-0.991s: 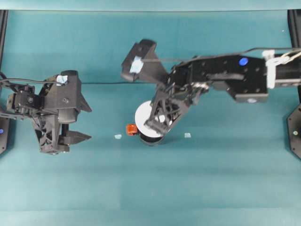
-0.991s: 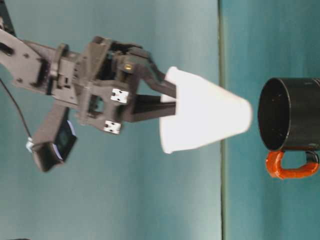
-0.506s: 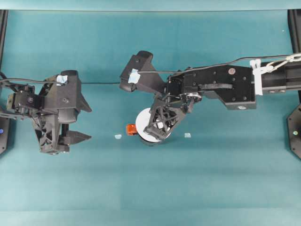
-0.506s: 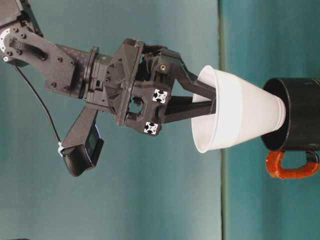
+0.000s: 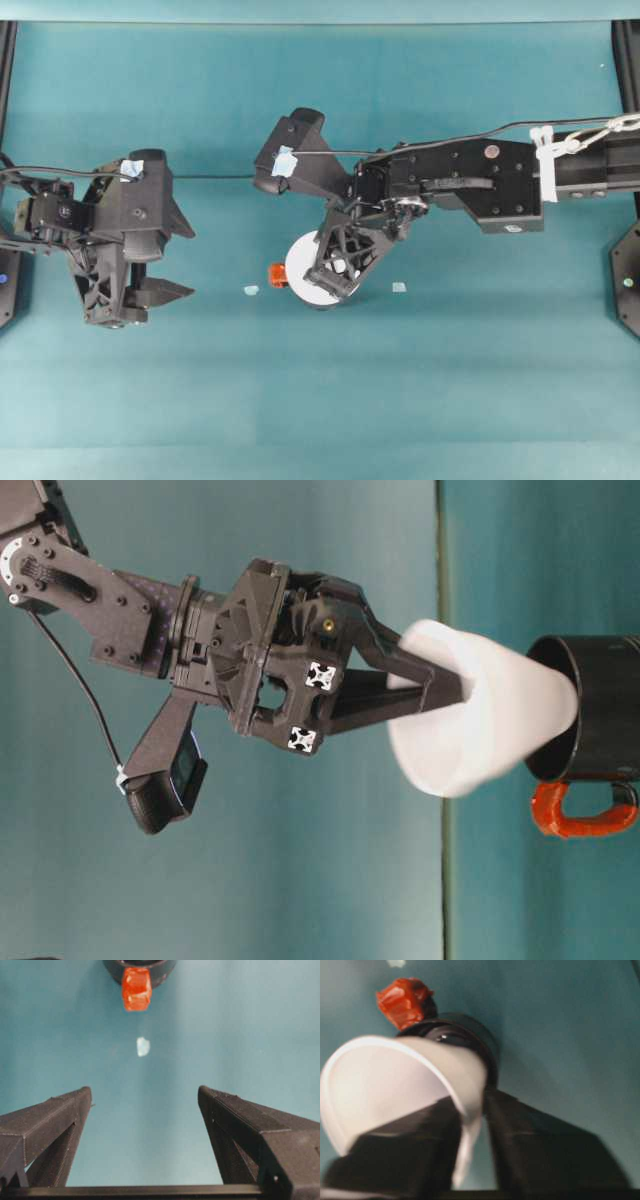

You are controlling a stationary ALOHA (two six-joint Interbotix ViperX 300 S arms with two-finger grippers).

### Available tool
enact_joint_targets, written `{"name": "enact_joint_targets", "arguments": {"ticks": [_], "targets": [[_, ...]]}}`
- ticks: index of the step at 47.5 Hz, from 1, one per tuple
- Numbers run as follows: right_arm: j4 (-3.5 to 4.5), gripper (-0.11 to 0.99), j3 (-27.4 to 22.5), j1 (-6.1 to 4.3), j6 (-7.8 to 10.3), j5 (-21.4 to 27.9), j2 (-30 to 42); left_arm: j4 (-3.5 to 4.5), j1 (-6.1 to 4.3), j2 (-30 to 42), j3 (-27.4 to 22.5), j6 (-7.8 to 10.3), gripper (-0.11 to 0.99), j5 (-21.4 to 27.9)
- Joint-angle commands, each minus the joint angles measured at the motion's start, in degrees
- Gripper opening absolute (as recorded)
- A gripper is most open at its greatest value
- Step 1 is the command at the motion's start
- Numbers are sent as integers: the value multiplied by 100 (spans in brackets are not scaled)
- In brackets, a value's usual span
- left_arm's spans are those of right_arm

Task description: Put the paper cup into the moved red handle cup holder.

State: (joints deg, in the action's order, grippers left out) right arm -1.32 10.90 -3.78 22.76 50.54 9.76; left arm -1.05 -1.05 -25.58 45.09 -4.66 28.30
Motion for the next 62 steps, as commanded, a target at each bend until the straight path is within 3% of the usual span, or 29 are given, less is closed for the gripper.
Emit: {"name": "enact_joint_targets", "arguments": {"ticks": [1,11,13,55,62], "targets": [[18,10,-44,0,-62,-26,-79,-9,0,-35,-97,-9,96,-18],[18,55,-35,0,-62,-26,-79,-9,-9,-44,-105,-18,96,-18],[18,58,-35,0,-62,-26,-79,-9,-9,-35,-105,-18,96,-18],[18,59,-62,18,-79,105,-290,-9,-9,-53,-105,-26,96,-9],[88,59,0,18,-79,123,-642,-9,-9,-70,-97,-88,96,-9]]}}
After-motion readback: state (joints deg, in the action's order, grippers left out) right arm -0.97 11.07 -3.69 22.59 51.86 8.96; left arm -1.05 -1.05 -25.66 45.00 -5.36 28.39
